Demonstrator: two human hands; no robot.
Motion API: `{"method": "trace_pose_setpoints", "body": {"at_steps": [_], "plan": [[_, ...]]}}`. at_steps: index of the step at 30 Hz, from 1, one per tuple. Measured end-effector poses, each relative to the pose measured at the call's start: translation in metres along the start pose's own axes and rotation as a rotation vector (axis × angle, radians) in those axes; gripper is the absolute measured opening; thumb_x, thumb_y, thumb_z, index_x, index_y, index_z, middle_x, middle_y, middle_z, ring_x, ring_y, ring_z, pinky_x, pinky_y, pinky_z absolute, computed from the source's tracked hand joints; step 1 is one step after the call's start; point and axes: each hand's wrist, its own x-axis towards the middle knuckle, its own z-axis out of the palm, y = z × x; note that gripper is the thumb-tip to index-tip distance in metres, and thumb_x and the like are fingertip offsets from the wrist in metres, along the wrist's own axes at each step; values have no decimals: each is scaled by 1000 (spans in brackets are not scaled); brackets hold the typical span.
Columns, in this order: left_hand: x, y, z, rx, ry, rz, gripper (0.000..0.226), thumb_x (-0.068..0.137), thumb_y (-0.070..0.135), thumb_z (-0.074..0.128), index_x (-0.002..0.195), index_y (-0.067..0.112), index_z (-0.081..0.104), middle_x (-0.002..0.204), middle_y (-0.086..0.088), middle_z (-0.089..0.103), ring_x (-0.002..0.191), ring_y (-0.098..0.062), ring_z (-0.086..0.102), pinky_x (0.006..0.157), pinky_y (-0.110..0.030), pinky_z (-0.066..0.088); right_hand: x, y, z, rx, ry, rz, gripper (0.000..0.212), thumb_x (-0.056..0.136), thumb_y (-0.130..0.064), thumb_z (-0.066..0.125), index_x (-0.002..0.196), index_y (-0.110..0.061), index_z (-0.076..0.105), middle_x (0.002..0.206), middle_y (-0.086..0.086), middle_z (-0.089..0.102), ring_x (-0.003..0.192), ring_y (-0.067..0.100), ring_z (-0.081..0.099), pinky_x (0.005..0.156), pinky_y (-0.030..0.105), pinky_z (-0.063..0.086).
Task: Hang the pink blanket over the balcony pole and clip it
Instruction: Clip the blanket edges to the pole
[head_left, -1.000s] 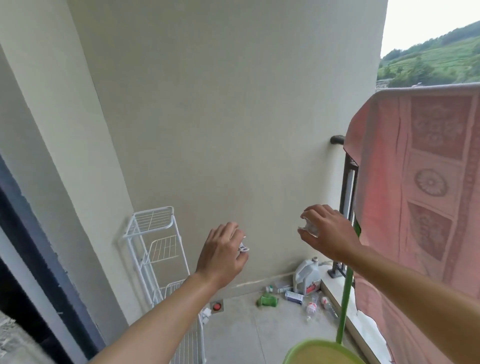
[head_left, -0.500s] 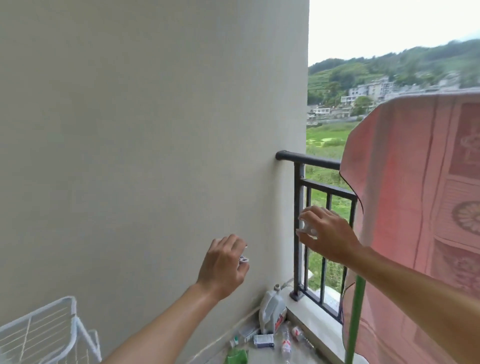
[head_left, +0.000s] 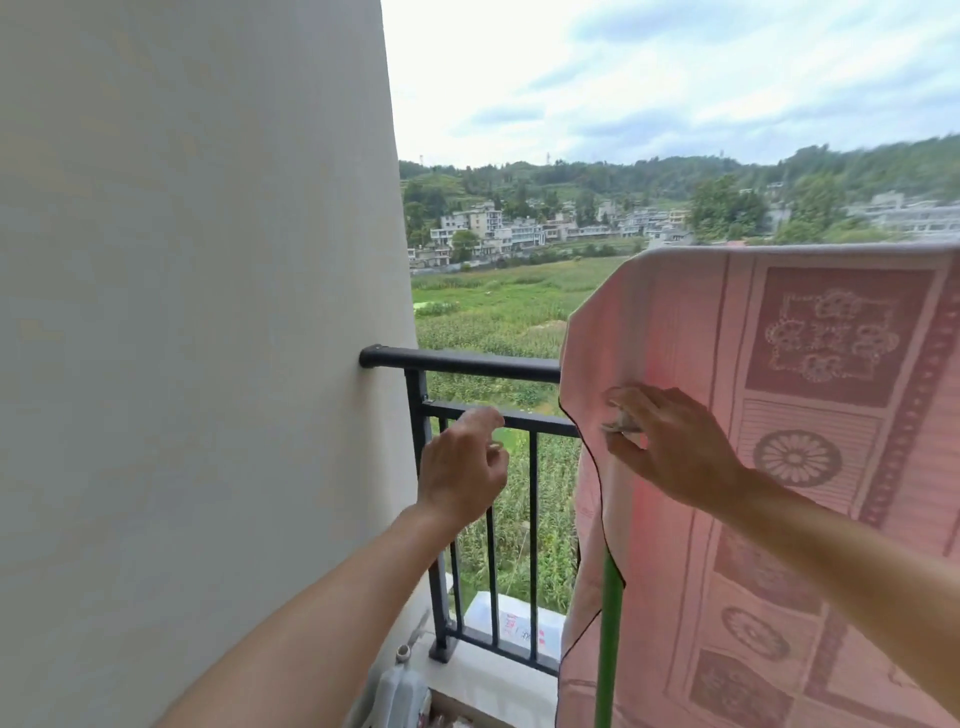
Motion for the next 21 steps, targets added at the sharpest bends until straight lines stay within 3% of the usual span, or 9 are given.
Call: {"method": "trace_pose_setpoints", "body": {"at_steps": [4,8,10,13,15,18,21], "plan": [[54,11,23,-161,12,-46,20,89,29,63,98,12,60,77,4,66,60,-11,57,50,-18,37,14,24,-28,-22,85,-5,34,75,-11,77,104,-2,63,89,10,71,73,29,68,67,32,52],[95,18,34,-655,-170,-260,36,88,37,62,106,6,61,82,-7,71,47,-8,55,57,-34,52,28,35,-47,-67,166,-57,32,85,-25,63,108,-3,61,92,9,71,76,27,69,59,36,56],[106,20,39,-913,-350,-401,41,90,37,59,111,2,57,91,-12,70,40,-6,47,48,-29,49,35,34,-54,-106,166,-70,35,87,-31,57,110,-5,59,95,7,71,80,25,69,58,36,56],[125,17,42,-1214,-511,-450,44,84,33,67,115,1,58,102,-14,70,49,-12,46,52,-26,49,44,28,-60,-156,151,-82,35,87,-32,55,110,-6,58,94,4,70,83,23,68,60,38,56],[140,14,36,-1412,-546,-443,42,80,18,71,117,2,57,93,-10,69,46,-10,47,56,-25,50,51,21,-63,-192,168,-72,35,86,-31,56,110,-5,60,94,5,70,83,24,68,65,39,56],[164,9,16,-1388,-521,-404,30,79,4,69,108,4,61,72,-3,61,43,-6,46,61,-26,47,68,8,-62,-218,193,-36,36,86,-30,56,112,-4,59,98,6,69,87,25,67,69,41,56],[175,-1,8,-1065,-577,-341,25,83,12,68,105,1,63,79,-7,67,50,-9,50,54,-24,48,91,-5,-58,-242,178,-15,35,88,-27,54,113,-3,56,101,7,68,89,24,66,73,45,57]]}}
